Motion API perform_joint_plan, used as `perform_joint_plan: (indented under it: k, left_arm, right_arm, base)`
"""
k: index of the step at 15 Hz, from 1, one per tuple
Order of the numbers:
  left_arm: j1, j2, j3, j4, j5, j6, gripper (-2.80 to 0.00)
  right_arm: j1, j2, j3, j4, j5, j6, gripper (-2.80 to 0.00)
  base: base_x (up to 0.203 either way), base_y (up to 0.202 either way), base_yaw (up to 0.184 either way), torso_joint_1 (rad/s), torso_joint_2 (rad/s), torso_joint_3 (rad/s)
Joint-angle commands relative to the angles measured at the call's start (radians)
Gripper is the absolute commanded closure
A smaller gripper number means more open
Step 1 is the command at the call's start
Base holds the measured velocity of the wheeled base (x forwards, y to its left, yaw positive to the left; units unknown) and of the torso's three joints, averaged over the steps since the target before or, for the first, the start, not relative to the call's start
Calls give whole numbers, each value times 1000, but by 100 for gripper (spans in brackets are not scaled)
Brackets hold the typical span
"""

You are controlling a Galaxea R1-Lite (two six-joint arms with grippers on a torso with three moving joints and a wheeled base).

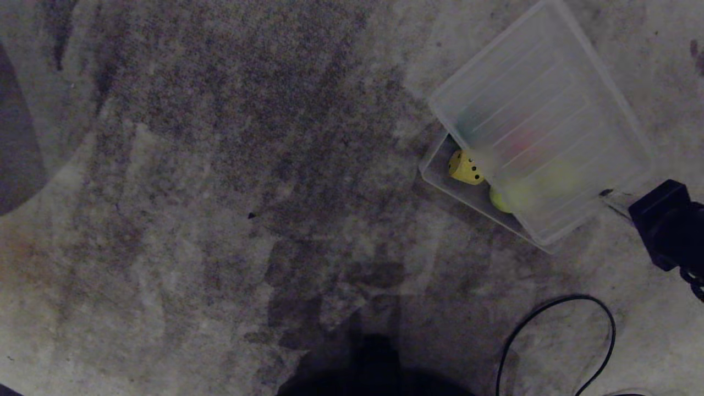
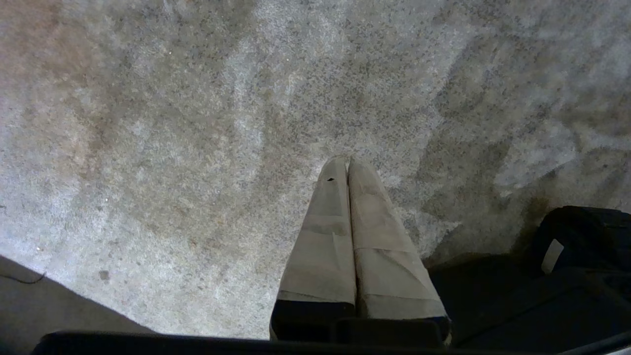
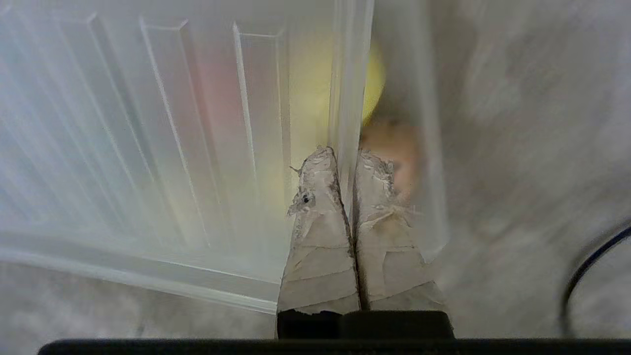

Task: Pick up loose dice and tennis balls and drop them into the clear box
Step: Close the lid

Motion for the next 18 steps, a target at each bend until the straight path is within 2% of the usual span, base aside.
perform_joint_plan:
  k: [1, 4, 9, 11, 13, 16, 18]
  left_arm:
    - [0, 1, 2, 1, 1, -1, 0]
    - [0, 1, 2, 0, 1, -1, 0]
    - [0, 1, 2, 0, 1, -1, 0]
    - [0, 1, 2, 0, 1, -1, 0]
    - [0, 1, 2, 0, 1, -1, 0]
    - [0, 1, 2, 0, 1, -1, 0]
    - [0, 1, 2, 0, 1, -1, 0]
  right_arm:
    - [49, 24, 1, 19, 2, 13, 0]
    - [99, -40, 1, 108, 26, 5, 0]
    - [79, -62, 0, 272, 108, -159, 0]
    - [32, -54, -2, 294, 121, -283, 0]
    - [-3, -20, -15, 294, 121, -372, 0]
    - [-73, 21, -52, 293, 122, -435, 0]
    - [-99, 45, -87, 274, 122, -438, 0]
  base:
    - [0, 0, 0, 0, 0, 0]
    - [0, 0, 0, 0, 0, 0]
    - [0, 0, 0, 0, 0, 0]
    - [0, 0, 0, 0, 0, 0]
    - [0, 0, 0, 0, 0, 0]
    - [0, 0, 0, 0, 0, 0]
    - [0, 0, 0, 0, 0, 0]
